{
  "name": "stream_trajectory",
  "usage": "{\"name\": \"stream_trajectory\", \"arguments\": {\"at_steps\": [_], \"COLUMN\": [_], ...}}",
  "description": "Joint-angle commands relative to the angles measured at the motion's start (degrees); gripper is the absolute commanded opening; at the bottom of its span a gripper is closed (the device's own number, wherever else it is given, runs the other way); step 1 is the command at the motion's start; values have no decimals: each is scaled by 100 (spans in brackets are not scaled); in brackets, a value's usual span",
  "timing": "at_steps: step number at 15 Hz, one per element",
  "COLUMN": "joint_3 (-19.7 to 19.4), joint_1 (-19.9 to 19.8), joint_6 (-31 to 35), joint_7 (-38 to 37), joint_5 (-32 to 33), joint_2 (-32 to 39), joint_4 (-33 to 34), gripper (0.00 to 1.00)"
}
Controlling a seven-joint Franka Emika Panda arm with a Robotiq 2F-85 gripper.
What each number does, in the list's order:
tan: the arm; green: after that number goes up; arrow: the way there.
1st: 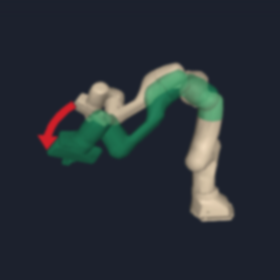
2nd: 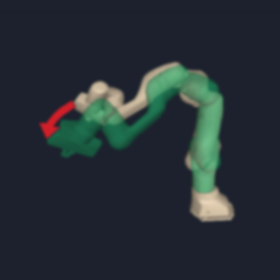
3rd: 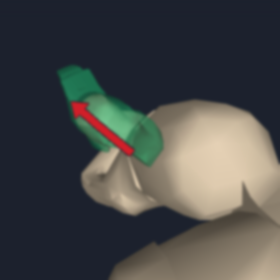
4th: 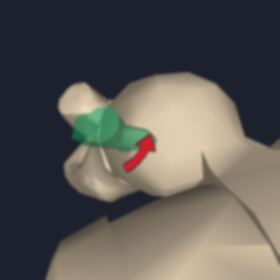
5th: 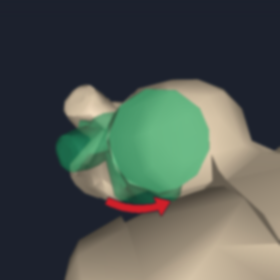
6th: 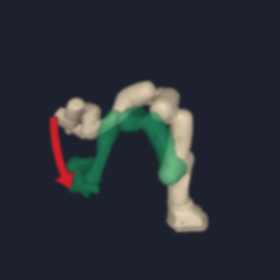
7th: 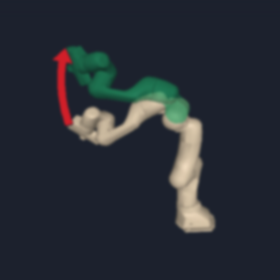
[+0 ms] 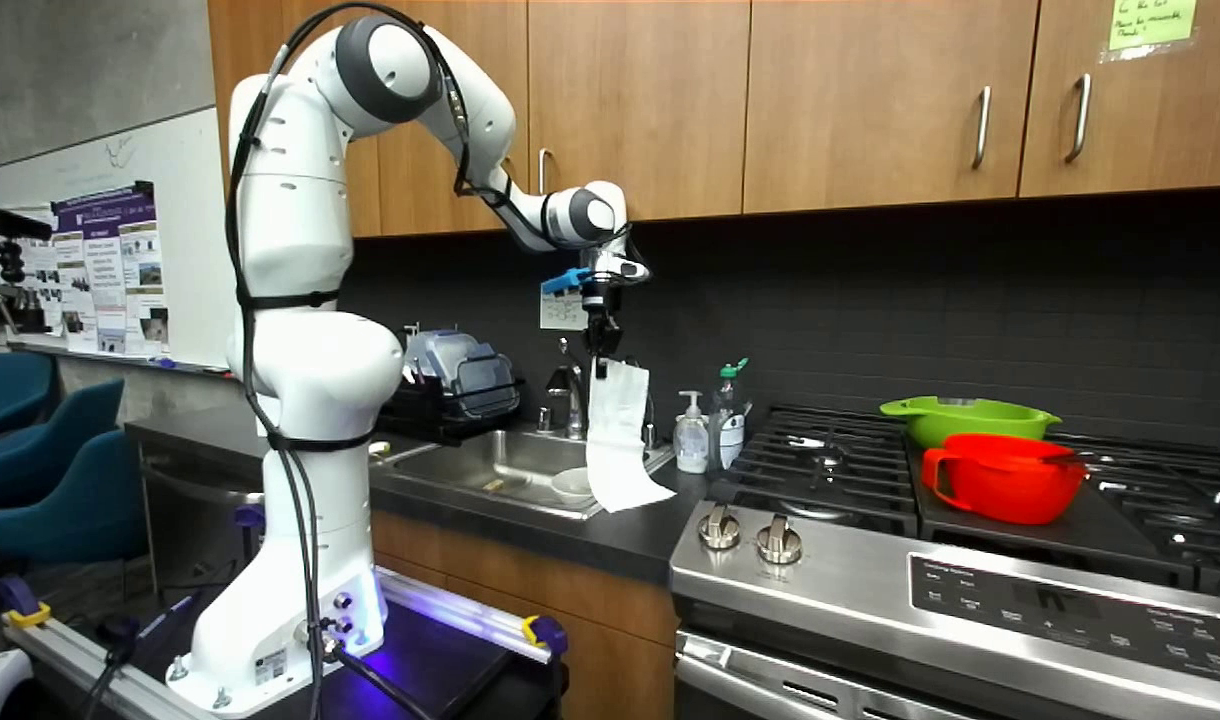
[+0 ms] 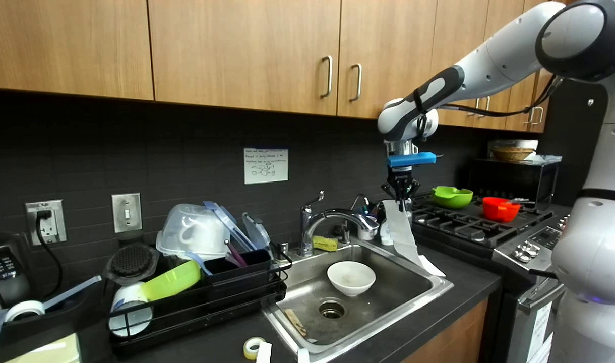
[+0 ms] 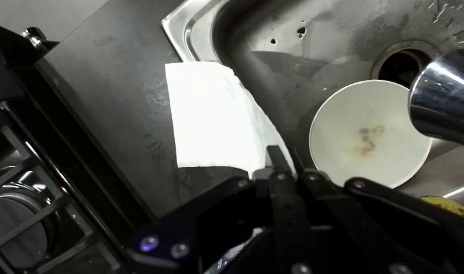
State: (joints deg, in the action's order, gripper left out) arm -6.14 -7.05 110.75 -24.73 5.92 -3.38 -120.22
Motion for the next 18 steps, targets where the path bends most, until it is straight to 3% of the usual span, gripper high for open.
{"name": "stream_trajectory", "arguments": {"at_steps": [1, 6, 13, 18], "joint_3": [94, 284, 373, 509], "joint_1": [33, 66, 3, 13], "joint_6": [-246, -485, -412, -459], "joint_7": [-450, -1066, -1473, -1617], "joint_5": [192, 200, 34, 185], "joint_2": [-301, -651, -1181, -1372], "joint_4": [-114, -326, -1069, -1158], "gripper": [0, 0, 0, 0]}}
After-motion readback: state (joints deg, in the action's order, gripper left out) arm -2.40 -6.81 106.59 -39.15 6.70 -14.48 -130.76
